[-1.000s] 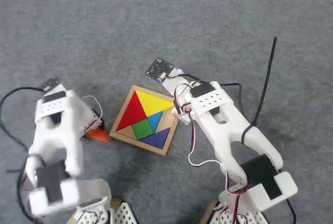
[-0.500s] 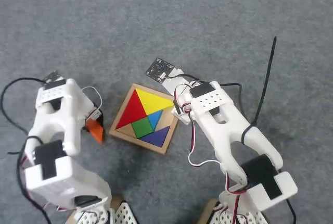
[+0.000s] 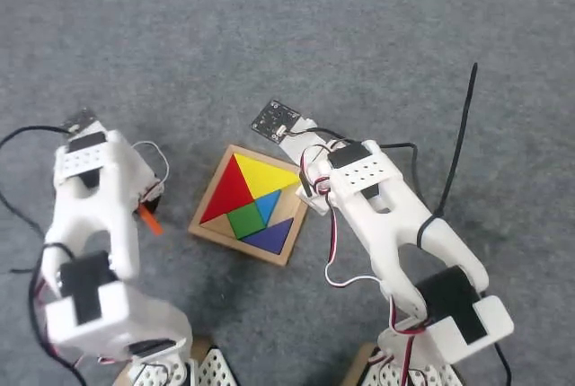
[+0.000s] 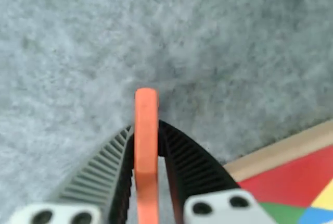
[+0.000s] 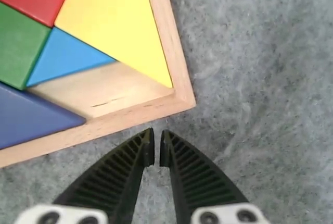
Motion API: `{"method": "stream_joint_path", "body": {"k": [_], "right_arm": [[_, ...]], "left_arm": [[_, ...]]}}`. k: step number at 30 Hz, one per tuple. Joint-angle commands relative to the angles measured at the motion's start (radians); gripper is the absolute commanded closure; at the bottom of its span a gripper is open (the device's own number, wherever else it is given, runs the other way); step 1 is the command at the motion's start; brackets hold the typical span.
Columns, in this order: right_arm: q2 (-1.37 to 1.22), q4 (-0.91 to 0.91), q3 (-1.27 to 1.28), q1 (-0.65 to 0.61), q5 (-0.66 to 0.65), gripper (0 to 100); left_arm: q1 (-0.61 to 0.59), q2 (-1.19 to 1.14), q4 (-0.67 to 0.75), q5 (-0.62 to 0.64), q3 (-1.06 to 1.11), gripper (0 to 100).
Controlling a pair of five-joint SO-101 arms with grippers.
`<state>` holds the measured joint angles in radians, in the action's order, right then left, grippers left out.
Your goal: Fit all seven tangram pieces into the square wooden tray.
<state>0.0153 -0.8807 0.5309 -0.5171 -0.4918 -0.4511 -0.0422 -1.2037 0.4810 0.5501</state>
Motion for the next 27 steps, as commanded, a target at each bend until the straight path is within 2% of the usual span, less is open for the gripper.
{"method": "stream_joint_path", "body": {"k": [1,4,7,11,14,17,20,27], "right_arm": [[0.012,0.019,-0.006,-0.001,-0.014,96.4],[0.012,0.019,-0.006,0.002,-0.014,96.4],[0.015,0.013,-0.014,0.025,-0.014,96.4],[0.053,-0.047,-0.055,0.070,-0.014,96.2],[0.104,-0.056,-0.054,0.114,-0.006,96.2],[0.131,-0.050,-0.054,0.157,0.002,96.3],[0.142,-0.048,-0.063,0.200,0.081,96.2],[0.142,-0.048,-0.107,0.309,0.245,96.1]], "left_arm": [[0.009,0.146,-0.017,-0.021,0.022,99],[0.011,0.264,-0.041,-0.038,0.054,99],[0.054,0.400,-0.063,-0.147,0.064,99],[0.196,0.517,-0.058,-0.345,0.076,99],[0.336,0.545,-0.044,-0.433,0.082,99],[0.499,0.525,-0.012,-0.459,0.085,99],[0.646,0.440,0.068,-0.466,0.082,99],[0.858,0.180,0.184,-0.427,0.077,99]]}}
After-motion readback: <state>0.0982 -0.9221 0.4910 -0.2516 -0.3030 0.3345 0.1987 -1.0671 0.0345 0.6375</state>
